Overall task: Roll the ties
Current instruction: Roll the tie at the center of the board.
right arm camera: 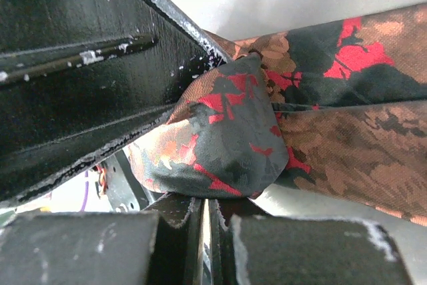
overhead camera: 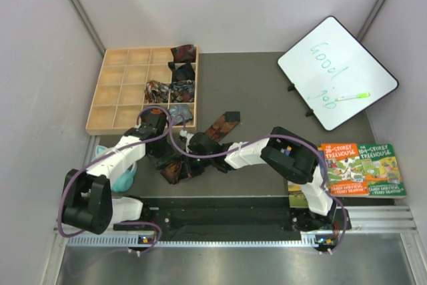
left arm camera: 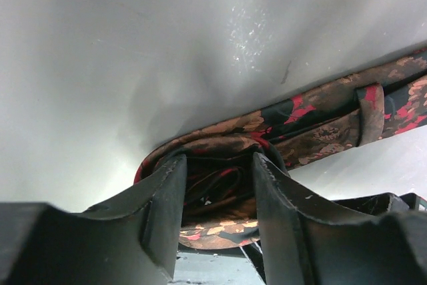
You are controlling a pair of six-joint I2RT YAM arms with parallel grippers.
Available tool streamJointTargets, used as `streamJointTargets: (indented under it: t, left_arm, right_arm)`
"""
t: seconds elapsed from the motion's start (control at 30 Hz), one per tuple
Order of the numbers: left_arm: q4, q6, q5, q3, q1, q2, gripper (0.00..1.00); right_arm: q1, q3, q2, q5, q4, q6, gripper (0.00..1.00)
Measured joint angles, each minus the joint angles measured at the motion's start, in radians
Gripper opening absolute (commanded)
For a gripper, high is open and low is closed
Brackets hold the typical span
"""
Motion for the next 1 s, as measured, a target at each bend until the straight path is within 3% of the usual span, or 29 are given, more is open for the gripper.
streamJointTargets:
  t: [0.2, 0.47, 0.67, 1.0]
  left_arm:
    - [-0.028, -0.002, -0.026, 0.021, 0.0, 0.0, 0.56]
    - [-0.106, 0.004, -0.096, 0.104, -0.001, -0.005, 0.77]
    - [-0.165, 0.007, -0.164, 0.194, -0.001, -0.048, 0.82]
    - [-0.314, -0.062, -0.217, 0.198, -0.001, -0.318, 0.93]
  right_arm:
    - [0.0, -0.019, -0.061, 0.03, -0.072, -0.012, 0.0]
    - [0.0, 0.082, -0.204, 0.041, -0.323, -0.101, 0.0]
    - [0.0, 0.13, -0.32, 0.056, -0.483, -0.141, 0.0]
    - [-0.011, 0.389, -0.211, 0.012, -0.63, -0.14, 0.0]
